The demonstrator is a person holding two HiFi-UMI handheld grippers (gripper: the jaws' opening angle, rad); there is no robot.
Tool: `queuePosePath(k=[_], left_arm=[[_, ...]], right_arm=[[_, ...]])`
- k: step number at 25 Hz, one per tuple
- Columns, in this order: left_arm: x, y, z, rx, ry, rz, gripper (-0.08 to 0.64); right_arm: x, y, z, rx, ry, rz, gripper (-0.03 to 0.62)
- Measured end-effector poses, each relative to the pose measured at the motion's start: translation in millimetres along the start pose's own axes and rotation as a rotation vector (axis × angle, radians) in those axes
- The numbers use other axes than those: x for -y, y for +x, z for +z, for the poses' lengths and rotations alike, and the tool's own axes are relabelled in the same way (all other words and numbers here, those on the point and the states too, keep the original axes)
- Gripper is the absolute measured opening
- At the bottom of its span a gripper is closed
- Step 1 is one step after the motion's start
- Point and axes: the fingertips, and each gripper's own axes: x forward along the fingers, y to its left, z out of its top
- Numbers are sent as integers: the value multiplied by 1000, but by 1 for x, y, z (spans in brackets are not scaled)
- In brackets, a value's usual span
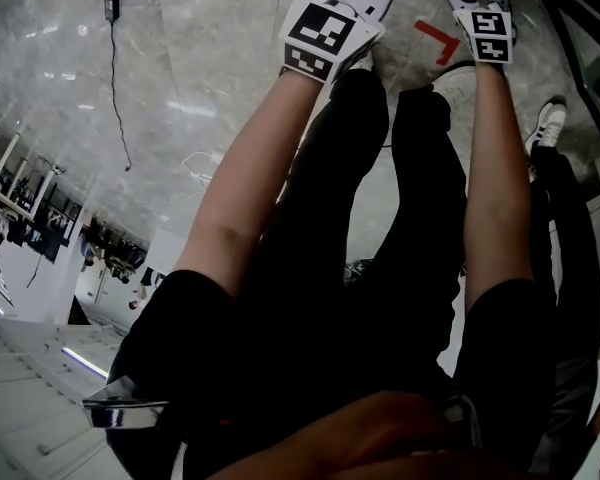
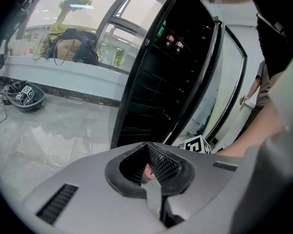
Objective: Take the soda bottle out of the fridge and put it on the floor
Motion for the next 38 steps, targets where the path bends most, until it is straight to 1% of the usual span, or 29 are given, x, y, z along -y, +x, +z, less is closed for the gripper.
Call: queuePosePath(k=[4, 6, 8, 11, 14, 18, 21, 24, 25, 26, 27, 28, 29, 31, 33, 35, 38], left_arm=[[14, -16, 29, 6, 16, -2, -3], [24, -31, 49, 4, 33, -2, -3], [38, -51, 71, 2, 56, -2, -3], [62, -80, 113, 9, 94, -4, -3], [90, -107, 159, 26, 126, -21, -3], [134, -142, 218, 59, 138, -62, -3], [172, -173, 259, 83, 151, -91, -3], [209, -205, 307, 113, 174, -118, -3], [222, -217, 323, 125, 179, -129, -3], [234, -229, 339, 138, 184, -140, -3], [247, -240, 355, 155, 190, -151, -3], [258, -250, 370, 170, 199, -163, -3], [269, -259, 384, 182, 209, -176, -3], [289, -278, 404, 188, 225, -205, -3], [306, -295, 418, 188, 240, -229, -3], [323, -307, 432, 201, 266, -250, -3], [349, -327, 459, 223, 276, -283, -3]], right_arm=[[-1, -39, 18, 1, 18, -24, 310], [-6, -70, 33, 10, 40, -38, 310], [-11, -110, 55, 45, 77, -51, 310], [-13, -179, 105, 135, 156, -67, 310], [-18, -247, 163, 232, 181, -63, 310], [-26, -331, 238, 345, 151, -37, 308], [-37, -399, 286, 425, 127, -22, 308], [-51, -469, 332, 500, 83, -11, 303], [-58, -492, 346, 519, 73, -8, 277], [-64, -515, 359, 539, 64, -4, 216], [-68, -536, 372, 562, 57, 2, 140], [-72, -556, 385, 586, 57, 12, 82], [-75, -574, 398, 613, 66, 27, 46], [-81, -605, 421, 659, 105, 60, 14], [-87, -632, 439, 690, 132, 83, 12], [-91, -656, 453, 710, 129, 96, 12], [-101, -691, 474, 731, 92, 111, 12]])
